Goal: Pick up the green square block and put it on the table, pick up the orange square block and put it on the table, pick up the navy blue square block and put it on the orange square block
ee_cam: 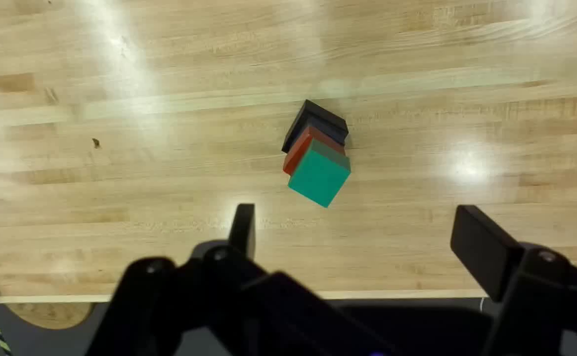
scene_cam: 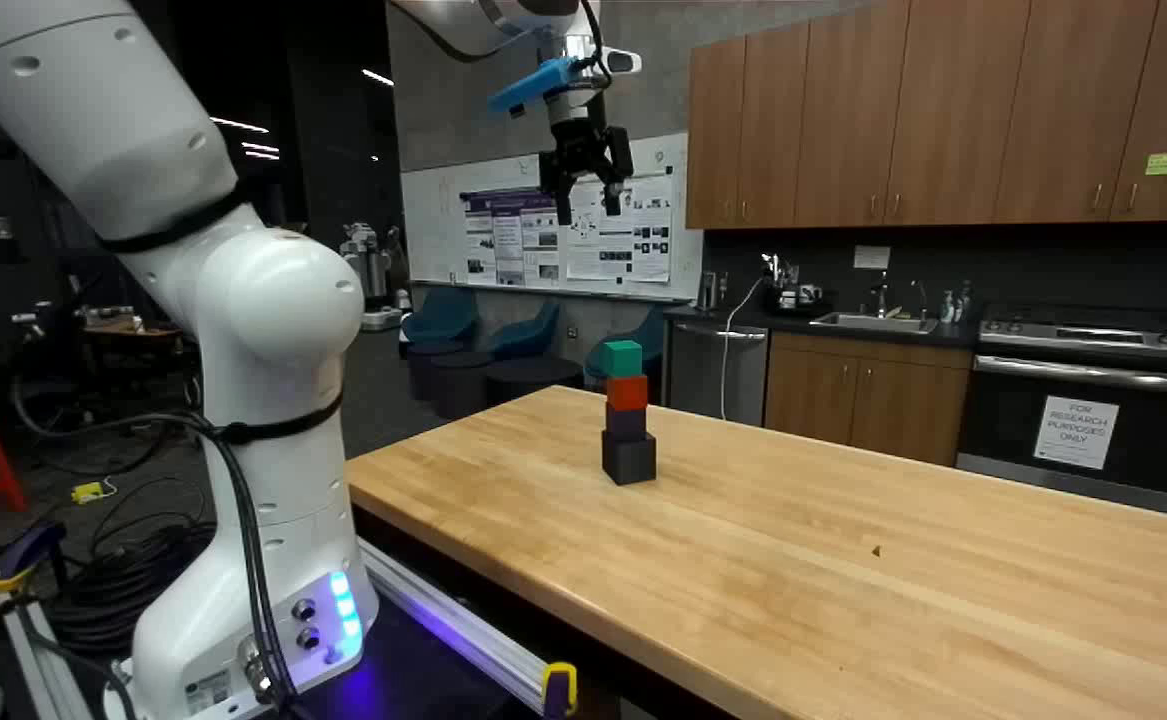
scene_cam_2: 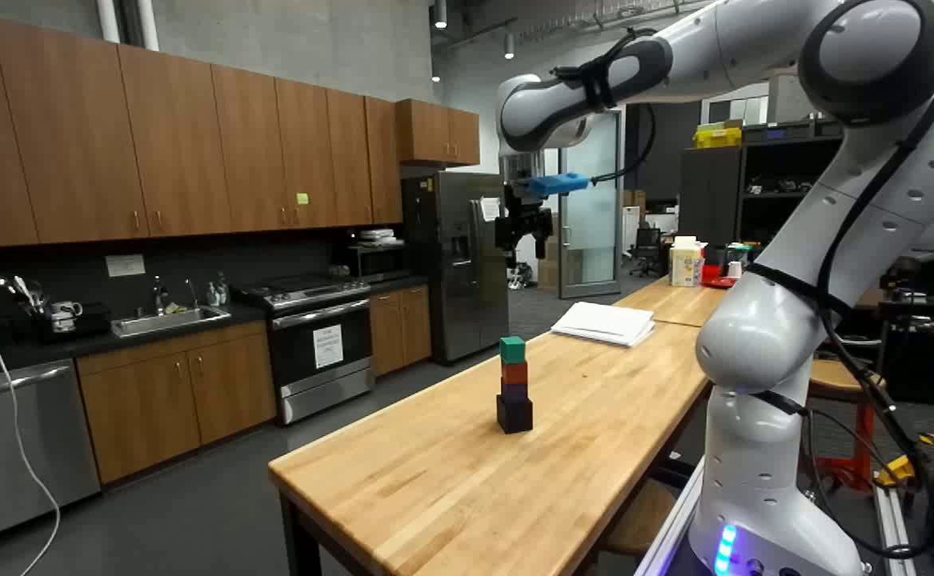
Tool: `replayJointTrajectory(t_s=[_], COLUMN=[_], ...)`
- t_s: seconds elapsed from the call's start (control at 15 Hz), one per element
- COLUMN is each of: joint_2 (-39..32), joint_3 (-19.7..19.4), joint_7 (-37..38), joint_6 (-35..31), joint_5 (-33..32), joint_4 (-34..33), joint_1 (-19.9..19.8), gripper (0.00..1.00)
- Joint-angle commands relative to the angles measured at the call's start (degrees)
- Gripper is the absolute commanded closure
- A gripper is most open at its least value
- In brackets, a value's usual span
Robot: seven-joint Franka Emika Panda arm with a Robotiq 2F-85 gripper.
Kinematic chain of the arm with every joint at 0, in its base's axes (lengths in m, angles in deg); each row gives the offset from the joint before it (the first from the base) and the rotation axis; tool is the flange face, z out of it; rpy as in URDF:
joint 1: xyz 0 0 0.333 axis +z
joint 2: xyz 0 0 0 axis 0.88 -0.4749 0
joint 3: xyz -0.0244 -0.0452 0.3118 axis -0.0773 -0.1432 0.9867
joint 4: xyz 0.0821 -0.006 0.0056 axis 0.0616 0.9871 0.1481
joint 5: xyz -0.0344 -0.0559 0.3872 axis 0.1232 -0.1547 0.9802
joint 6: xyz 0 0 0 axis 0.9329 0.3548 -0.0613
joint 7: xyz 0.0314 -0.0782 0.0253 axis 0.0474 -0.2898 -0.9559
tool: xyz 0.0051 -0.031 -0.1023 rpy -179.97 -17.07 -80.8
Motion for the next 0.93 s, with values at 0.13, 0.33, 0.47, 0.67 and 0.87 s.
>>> replayJointTrajectory(t_s=[0.13, 0.33, 0.47, 0.67, 0.87], joint_2=[-0.04, -0.04, -0.15, -0.70, -1.37], joint_3=[-0.48, -0.48, -0.49, -0.29, -0.04], joint_7=[0.21, 0.21, 0.59, 1.95, 3.95], joint_6=[0.11, 0.10, -0.40, -1.13, -1.90], joint_5=[-0.24, -0.24, -0.07, -0.27, -0.32], joint_4=[-0.14, -0.14, 0.06, 0.48, 1.03], joint_1=[0.59, 0.59, 0.53, 0.24, -0.03], gripper=[0.00, 0.00, 0.00, 0.00, 0.00])
